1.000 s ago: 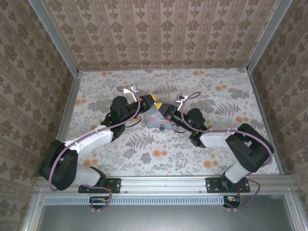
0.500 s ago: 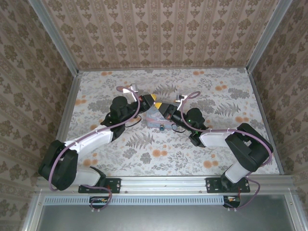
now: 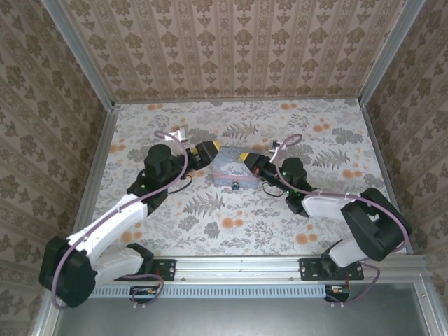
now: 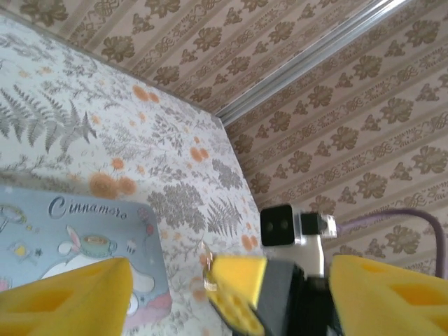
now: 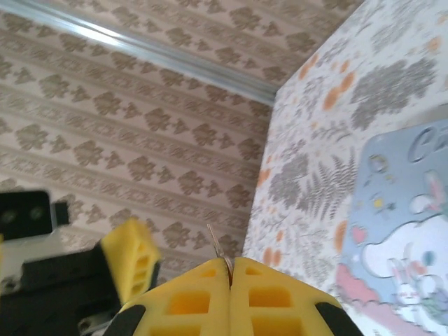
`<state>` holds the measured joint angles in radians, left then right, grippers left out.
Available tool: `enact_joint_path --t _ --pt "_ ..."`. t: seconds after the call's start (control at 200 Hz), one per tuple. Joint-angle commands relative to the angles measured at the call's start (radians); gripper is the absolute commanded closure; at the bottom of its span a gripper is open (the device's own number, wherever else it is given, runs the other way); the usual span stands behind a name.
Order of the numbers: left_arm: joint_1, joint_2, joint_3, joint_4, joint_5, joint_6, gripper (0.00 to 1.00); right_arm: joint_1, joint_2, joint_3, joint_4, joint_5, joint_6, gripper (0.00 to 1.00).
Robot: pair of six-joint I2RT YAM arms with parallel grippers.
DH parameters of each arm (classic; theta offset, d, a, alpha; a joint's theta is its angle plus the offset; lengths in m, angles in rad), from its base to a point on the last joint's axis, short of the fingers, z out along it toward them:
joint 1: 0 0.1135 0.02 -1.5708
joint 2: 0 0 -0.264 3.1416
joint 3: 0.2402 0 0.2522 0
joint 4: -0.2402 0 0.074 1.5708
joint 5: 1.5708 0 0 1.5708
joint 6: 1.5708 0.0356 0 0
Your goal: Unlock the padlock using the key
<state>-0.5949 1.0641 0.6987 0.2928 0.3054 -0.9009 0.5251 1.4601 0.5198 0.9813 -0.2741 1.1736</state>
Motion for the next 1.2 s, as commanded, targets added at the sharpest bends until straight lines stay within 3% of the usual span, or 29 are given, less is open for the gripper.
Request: enact_joint_path --t 0.0,0.165,0.355,0.48,0.735,1.195 --pt "-0.015 -0.029 -0.04 -0.216 0.031 0.137 0.19 -0.03 -0.046 0.037 -0.18 -0.041 -0.067 1.0" --pt "-0.115 0.025 -0.077 -0.285 0.024 0.243 0.14 -0.076 0.009 0.098 -0.247 -0.095 -0.075 1.0" --pt "-0.255 0.186 -0.074 -0.276 -0.092 0.334 0.14 -0.099 0.103 0.147 -0.246 -0.14 -0.059 1.0" --pt "-0.291 0.268 -0.075 -0.227 -0.145 0.372 0.15 -0.103 0.151 0.164 -0.235 -0.153 -0.047 1.0" --pt "-0.289 0.388 -0.074 -0.094 -0.173 0.413 0.15 -0.102 0.206 0.194 -0.203 -0.188 -0.045 1.0" --pt "-0.209 0.505 -0.113 0.109 -0.077 0.467 0.19 -0.126 0.32 0.269 -0.174 -0.233 -0.032 1.0"
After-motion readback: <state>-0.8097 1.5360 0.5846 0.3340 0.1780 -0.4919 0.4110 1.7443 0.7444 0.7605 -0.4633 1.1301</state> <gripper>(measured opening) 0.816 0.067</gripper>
